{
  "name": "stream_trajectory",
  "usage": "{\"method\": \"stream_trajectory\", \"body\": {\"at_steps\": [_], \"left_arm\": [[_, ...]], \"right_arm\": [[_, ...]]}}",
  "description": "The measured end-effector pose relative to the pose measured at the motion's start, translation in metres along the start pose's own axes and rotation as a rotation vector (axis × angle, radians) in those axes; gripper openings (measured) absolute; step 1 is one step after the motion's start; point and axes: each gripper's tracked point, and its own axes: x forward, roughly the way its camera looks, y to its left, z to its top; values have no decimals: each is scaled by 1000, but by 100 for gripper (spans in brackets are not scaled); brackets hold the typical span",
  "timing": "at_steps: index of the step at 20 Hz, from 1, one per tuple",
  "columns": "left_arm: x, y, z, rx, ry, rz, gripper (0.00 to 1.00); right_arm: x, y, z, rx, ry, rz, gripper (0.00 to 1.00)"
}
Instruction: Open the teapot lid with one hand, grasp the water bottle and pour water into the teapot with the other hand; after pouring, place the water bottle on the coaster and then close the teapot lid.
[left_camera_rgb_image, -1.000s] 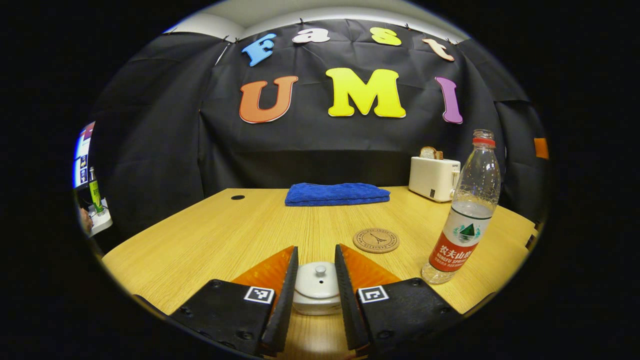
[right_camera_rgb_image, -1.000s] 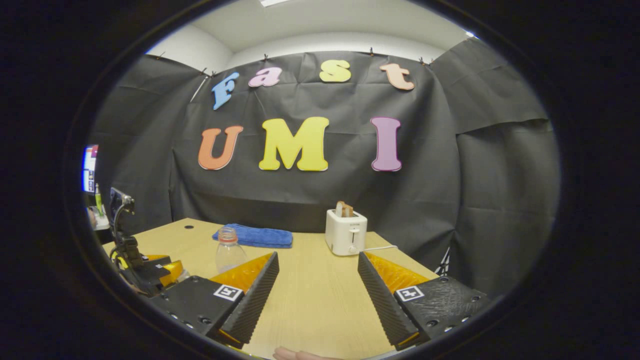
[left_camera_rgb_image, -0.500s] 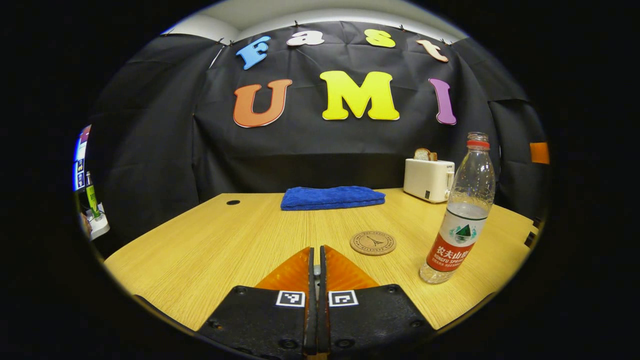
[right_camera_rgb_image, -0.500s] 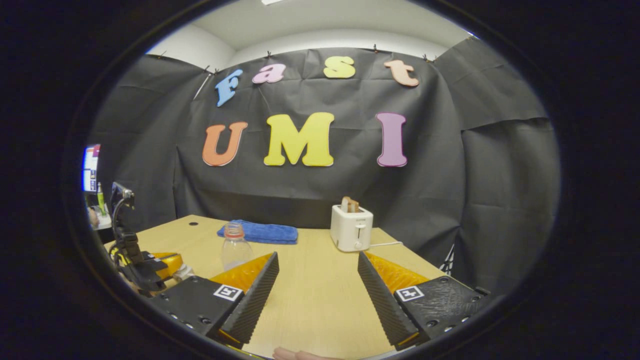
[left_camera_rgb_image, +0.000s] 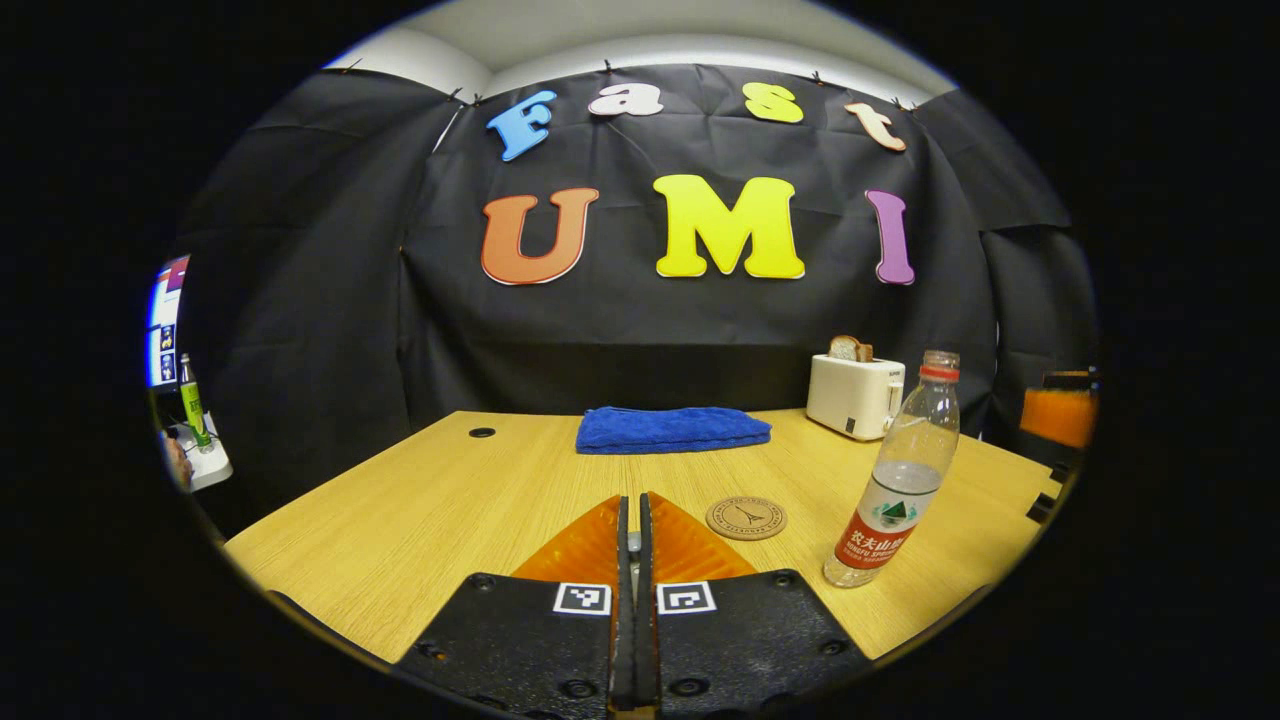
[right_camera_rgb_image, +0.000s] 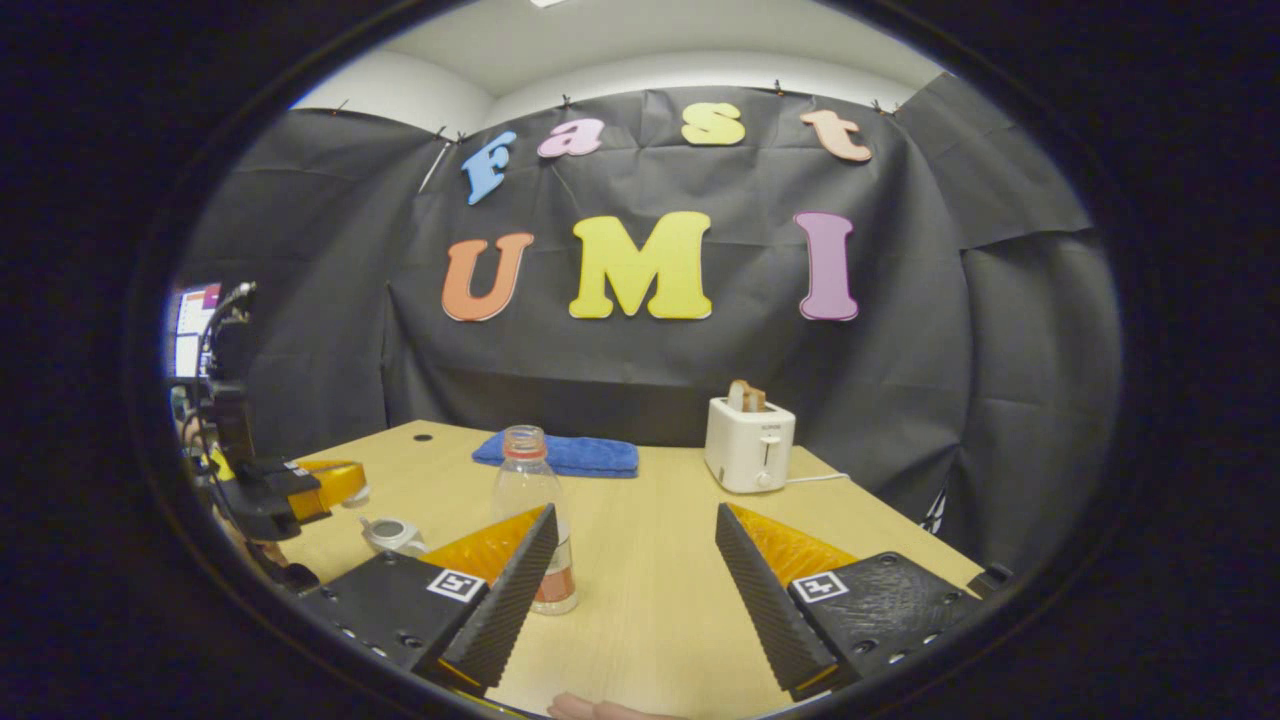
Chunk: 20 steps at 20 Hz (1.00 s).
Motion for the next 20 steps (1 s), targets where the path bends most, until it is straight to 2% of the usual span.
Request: {"method": "stream_trajectory", "body": {"at_steps": [5,7,12,17,19,20], "left_arm": [[-26,29,31,-18,-42,44,3],[-34,40,39,-16,-48,60,2],[-50,49,55,-42,-76,65,3],[-49,43,46,-21,-35,40,3],[-49,45,46,-7,-34,39,3],[-49,46,46,1,-31,39,3]], "right_arm": [[19,46,-27,32,34,114,98],[26,55,-36,42,35,129,95],[53,69,-54,7,30,109,97],[77,83,-60,9,25,102,97],[90,81,-60,4,20,68,94],[95,79,-62,5,25,50,95]]}}
